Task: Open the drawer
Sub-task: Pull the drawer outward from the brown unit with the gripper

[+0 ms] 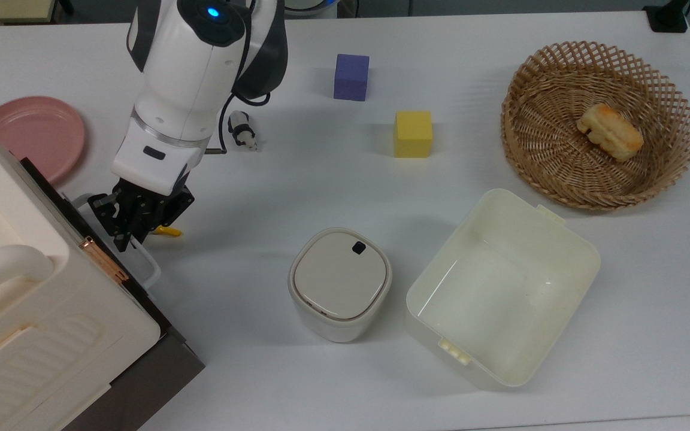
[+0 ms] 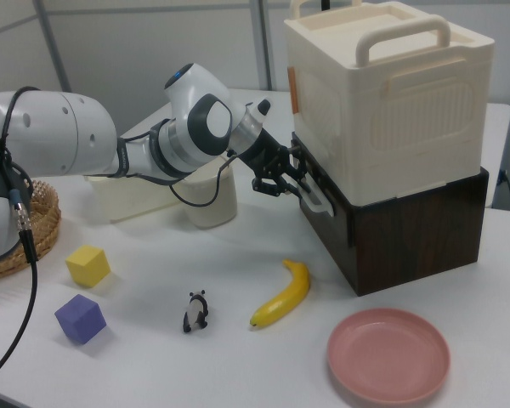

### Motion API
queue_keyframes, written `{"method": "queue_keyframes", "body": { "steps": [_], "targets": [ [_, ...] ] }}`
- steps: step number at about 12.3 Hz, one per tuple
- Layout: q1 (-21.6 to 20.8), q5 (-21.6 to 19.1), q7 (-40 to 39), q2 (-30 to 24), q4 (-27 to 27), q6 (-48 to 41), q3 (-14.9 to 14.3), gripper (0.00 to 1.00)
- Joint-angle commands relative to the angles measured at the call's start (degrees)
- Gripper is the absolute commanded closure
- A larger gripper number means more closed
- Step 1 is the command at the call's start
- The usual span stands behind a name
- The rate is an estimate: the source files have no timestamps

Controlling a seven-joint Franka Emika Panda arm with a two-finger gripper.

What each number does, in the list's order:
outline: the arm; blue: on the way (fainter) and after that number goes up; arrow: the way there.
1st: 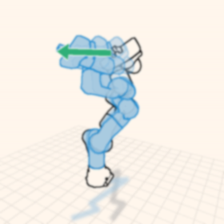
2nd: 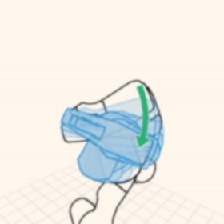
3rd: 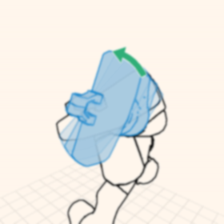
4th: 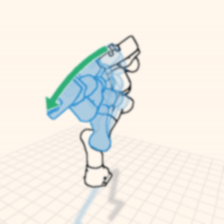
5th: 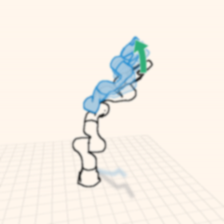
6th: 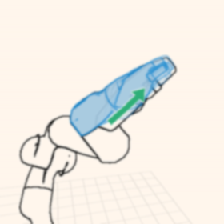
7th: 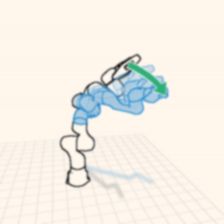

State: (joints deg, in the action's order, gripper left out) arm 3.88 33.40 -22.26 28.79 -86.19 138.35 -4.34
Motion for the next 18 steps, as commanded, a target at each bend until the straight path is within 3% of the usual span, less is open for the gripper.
{"method": "queue_keyframes", "body": {
  "steps": [1, 7, 13, 15, 18],
  "targets": [
    [-1.86, -1.06, 0.99, -2.77, -3.28, 0.70, -0.14, 0.83],
    [-2.47, -2.11, 1.60, -7.95, -11.10, 0.52, 1.70, 0.84],
    [-2.47, -3.69, 1.60, -10.42, -11.81, -5.70, 5.04, 0.84],
    [-2.56, -6.58, 1.60, -11.38, -11.90, -8.34, 6.88, 0.84],
    [-2.56, -7.73, 1.69, -14.54, -15.76, -9.41, 9.17, 0.84]
  ]
}}
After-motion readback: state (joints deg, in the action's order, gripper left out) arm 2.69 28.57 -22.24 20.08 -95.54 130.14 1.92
